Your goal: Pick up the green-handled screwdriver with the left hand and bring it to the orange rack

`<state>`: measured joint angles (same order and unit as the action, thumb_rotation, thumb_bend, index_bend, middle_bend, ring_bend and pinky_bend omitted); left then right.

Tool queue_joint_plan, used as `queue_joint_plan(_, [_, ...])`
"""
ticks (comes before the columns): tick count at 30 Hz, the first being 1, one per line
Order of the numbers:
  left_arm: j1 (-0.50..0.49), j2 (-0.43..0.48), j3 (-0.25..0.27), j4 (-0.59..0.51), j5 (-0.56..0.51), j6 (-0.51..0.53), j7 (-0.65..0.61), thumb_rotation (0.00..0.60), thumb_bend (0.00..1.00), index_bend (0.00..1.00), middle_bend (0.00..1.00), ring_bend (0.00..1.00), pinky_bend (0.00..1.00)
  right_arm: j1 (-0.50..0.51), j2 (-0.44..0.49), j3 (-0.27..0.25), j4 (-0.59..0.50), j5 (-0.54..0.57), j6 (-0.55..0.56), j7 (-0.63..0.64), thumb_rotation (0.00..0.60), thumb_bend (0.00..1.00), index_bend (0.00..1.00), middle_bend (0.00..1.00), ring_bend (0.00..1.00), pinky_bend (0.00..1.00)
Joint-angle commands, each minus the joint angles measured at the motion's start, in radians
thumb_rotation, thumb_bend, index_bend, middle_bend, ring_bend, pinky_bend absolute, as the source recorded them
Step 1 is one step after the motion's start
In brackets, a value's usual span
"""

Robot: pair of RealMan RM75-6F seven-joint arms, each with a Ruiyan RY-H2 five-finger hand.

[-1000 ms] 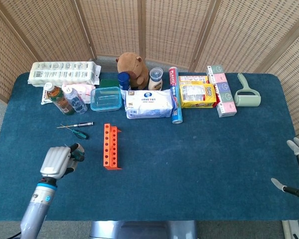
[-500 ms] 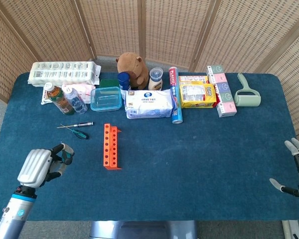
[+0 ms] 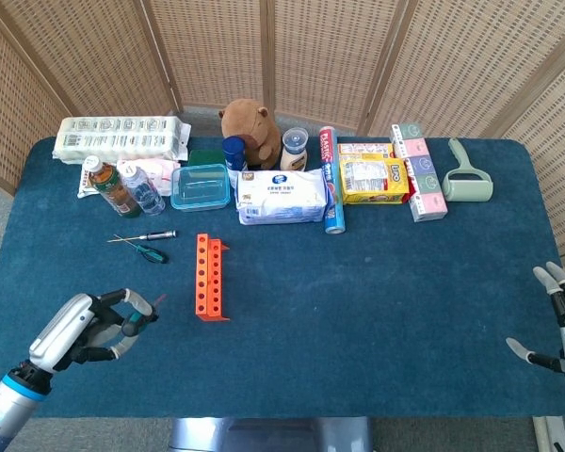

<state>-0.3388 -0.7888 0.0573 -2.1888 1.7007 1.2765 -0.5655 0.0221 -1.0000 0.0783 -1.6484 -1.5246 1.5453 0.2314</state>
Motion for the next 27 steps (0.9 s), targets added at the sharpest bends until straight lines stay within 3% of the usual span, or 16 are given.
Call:
queue_joint_plan(1, [-0.038, 0.061, 0.036, 0.086, 0.140, -0.018, -0.224, 0.600, 0.44, 0.48, 1.00, 0.99, 0.98, 0.001, -0.001, 0.001, 0.000, 0.001, -0.001, -0.002, 0.600, 0.02, 0.07, 0.04, 0.00, 0.00])
queue_joint_plan(9, [-0.101, 0.033, 0.044, 0.148, 0.186, -0.052, -0.404, 0.600, 0.44, 0.48, 1.00, 0.99, 0.98, 0.003, -0.003, -0.002, -0.002, 0.001, -0.006, -0.010, 0.600, 0.02, 0.07, 0.04, 0.00, 0.00])
queue_joint_plan(27, [-0.165, -0.088, -0.015, 0.209, 0.043, -0.106, -0.453, 0.600, 0.44, 0.48, 1.00, 0.99, 0.98, 0.000, 0.008, 0.001, -0.003, 0.009, -0.005, 0.012, 0.600, 0.02, 0.07, 0.04, 0.00, 0.00])
